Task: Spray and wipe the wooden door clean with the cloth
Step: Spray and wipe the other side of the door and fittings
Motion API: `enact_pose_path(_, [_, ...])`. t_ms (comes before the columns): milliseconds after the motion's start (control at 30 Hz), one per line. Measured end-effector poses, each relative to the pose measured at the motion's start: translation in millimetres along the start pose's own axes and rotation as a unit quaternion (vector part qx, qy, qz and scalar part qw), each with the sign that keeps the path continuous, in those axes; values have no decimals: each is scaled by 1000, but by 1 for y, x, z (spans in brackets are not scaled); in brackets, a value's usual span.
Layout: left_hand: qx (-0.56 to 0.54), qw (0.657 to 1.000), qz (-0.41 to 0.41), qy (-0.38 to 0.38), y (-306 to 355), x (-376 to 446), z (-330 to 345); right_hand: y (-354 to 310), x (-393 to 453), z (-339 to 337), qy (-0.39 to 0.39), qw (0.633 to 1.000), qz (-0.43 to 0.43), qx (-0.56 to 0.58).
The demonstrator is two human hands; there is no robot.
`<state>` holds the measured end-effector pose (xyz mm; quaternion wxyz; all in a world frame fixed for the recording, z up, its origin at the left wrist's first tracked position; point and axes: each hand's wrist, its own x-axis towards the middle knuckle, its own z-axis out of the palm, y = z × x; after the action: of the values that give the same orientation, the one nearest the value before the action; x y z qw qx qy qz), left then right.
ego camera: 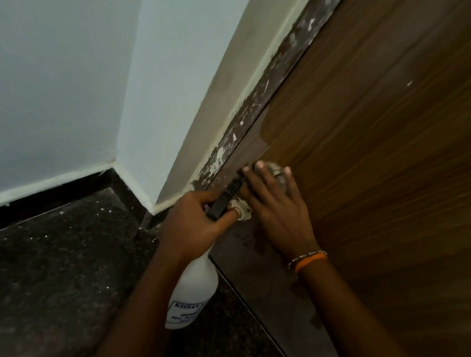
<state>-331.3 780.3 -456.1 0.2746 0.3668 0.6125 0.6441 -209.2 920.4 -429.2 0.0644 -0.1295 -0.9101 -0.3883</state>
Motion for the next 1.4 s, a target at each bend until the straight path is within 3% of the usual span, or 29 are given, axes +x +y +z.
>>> enact_pose_path(133, [-21, 1000, -4, 2, 0, 9, 2, 44, 40, -44, 116, 982, 141, -41])
enact_pose_path(233, [-29, 1000, 3, 4, -3, 12, 5, 50, 56, -50, 155, 968, 185, -62])
enact_pose_path(333, [2, 999, 32, 7, -5, 14, 7, 31, 56, -33, 109, 984, 133, -52])
enact_pose_path(400, [14, 999, 42, 4, -9, 14, 8, 7, 49, -9, 8, 999, 31, -42])
enact_pose_path(467, [8, 999, 37, 3, -14, 13, 6, -16, 41, 15, -88, 993, -64, -48])
enact_pose_path(567, [12, 999, 26, 26, -21, 12, -1, -29, 46, 26, -157, 980, -119, -18])
enact_pose_path(700, [43, 998, 23, 44, -17, 5, -8, -15, 43, 18, -82, 986, -135, 57])
enact_pose_path(833, [58, 997, 22, 45, -11, -2, -12, -8, -5, 9, -9, 996, -63, 65])
enact_pose_path(1000, [71, 997, 25, 35, -9, -14, -3, -21, -64, 20, -56, 997, -2, 59])
enact_pose_path(1200, [54, 998, 13, 18, -6, -32, 5, -11, -93, 31, -148, 970, -191, -17])
enact_pose_path(1267, [56, 998, 10, 18, -6, -38, 5, -7, -93, 24, -127, 974, -186, -22])
enact_pose_path(1400, [73, 997, -9, 16, -11, -47, 1, 7, -65, 5, -51, 996, -74, 11])
